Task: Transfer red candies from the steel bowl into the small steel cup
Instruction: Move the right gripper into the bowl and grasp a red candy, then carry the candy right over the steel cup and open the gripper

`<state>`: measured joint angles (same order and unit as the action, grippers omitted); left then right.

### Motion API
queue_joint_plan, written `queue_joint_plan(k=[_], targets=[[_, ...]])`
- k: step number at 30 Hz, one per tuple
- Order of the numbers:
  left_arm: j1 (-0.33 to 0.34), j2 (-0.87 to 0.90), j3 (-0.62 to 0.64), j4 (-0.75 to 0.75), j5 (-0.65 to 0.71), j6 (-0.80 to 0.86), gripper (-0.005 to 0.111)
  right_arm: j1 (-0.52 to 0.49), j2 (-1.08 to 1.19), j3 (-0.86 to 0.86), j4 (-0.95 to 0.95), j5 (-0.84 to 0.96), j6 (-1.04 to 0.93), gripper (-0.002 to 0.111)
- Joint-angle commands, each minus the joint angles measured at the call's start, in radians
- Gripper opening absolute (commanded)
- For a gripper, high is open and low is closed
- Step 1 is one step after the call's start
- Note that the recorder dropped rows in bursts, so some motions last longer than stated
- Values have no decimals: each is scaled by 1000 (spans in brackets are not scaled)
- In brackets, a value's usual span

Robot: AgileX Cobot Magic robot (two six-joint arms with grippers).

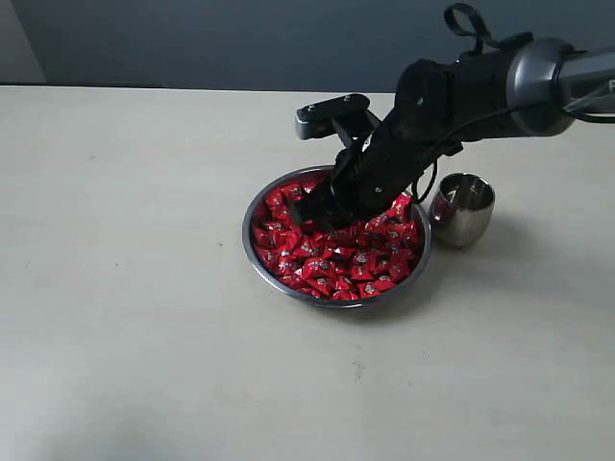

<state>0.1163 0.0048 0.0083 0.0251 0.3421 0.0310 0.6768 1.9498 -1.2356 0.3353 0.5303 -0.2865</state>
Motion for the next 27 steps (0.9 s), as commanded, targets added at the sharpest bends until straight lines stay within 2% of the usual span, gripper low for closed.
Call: queue_joint_plan(k=[1,6,9,12,27], targets=[[-8,-5,-8,2,-5,-2,0,1,15,-6,-22,12,20,38],[-8,-5,-8,2,-5,-2,0,1,49,-6,-18,8,20,37],[-8,-5,-8,2,-5,-2,0,1,47,-6,-21,6,20,12],[-8,-5,-8,2,-5,-2,0,1,45,-6,-28,11,20,-1],[-8,-5,-8,2,-5,-2,0,1,-104,-6,-50,68,22,-1]])
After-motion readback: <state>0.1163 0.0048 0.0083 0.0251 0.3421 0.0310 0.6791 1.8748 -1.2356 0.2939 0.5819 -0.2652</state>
